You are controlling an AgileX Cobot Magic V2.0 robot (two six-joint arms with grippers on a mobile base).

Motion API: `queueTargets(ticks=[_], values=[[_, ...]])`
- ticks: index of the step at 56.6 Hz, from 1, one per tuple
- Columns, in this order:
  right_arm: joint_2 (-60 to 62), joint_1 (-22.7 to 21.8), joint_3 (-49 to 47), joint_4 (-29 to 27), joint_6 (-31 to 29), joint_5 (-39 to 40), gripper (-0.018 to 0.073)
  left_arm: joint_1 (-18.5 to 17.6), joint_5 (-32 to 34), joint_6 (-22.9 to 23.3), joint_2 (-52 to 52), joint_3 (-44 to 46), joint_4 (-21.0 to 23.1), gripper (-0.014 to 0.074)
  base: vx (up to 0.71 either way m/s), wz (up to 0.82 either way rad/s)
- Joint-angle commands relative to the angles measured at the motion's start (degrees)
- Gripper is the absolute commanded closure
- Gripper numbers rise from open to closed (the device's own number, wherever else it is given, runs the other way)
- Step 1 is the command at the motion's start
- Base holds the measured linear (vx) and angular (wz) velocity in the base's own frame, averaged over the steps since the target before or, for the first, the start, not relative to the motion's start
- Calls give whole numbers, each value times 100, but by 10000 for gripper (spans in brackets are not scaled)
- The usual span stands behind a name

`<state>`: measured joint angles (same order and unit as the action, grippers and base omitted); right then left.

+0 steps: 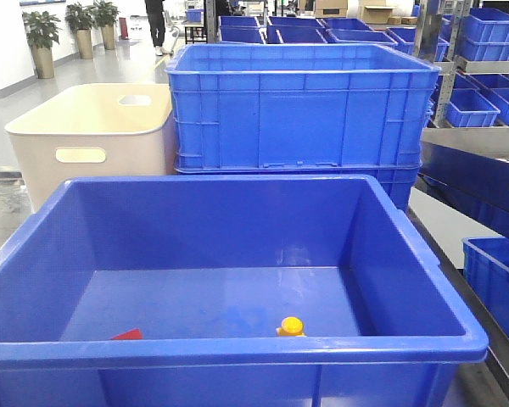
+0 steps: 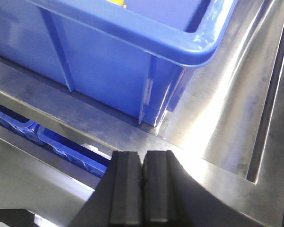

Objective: Pick red and yellow blocks into blue bin

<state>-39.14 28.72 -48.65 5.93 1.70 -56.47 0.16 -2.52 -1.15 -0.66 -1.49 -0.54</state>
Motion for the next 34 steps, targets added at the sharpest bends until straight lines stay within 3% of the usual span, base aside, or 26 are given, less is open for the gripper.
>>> queueTargets(ticks=[1,26,30,34], values=[[-7,-10,-162,96,-11,363,569,10,480,26,-95,99,54,596,0,0],[-7,-10,-153,161,-101,367,569,10,480,26,-95,99,54,596,0,0],[126,-112,17,386,-282,631,569,10,480,26,-95,99,54,596,0,0],[371,-521,436,399,-461,1356,569,10,480,26,-95,99,54,596,0,0]])
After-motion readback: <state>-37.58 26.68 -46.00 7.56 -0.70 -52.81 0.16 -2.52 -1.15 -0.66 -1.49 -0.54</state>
